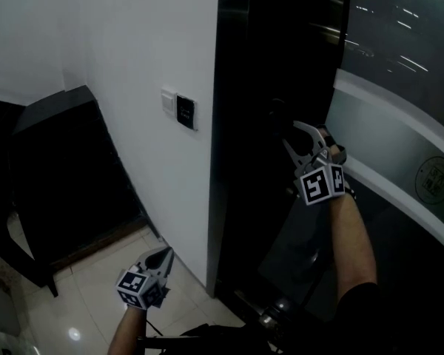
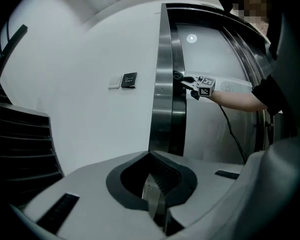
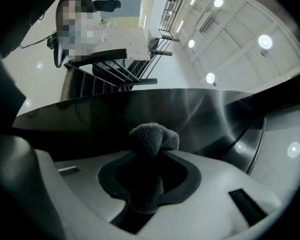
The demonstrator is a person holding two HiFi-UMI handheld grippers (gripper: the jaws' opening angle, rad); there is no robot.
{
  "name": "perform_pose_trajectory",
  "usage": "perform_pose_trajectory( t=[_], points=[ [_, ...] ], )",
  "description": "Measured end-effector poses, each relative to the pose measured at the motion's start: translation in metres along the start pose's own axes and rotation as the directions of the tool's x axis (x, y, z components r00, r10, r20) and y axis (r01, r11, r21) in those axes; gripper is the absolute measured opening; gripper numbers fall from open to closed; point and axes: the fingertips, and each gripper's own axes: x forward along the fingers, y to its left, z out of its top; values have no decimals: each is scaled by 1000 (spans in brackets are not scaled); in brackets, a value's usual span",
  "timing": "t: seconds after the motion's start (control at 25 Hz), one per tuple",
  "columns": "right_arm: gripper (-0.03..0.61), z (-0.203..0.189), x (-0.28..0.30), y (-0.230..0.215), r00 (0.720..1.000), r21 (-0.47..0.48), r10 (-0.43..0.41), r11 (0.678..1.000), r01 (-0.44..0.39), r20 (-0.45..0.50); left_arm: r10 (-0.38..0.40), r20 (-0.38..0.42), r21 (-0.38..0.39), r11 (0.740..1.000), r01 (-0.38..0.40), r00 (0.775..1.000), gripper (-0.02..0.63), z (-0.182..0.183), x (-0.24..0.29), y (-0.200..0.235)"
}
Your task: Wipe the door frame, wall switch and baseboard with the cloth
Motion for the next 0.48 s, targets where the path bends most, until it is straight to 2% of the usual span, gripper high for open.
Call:
perform_pose_trajectory(
  t=[0.32, 0.48],
  points=[
    [84, -13, 3, 33, 999, 18, 39, 999, -39, 5, 35, -37, 12, 999, -35, 999, 2, -10, -11, 11],
    [84, -14, 2, 46, 998, 18, 64, 998, -65, 14, 41, -26, 1, 999, -41, 999, 2, -9, -11, 9]
  ],
)
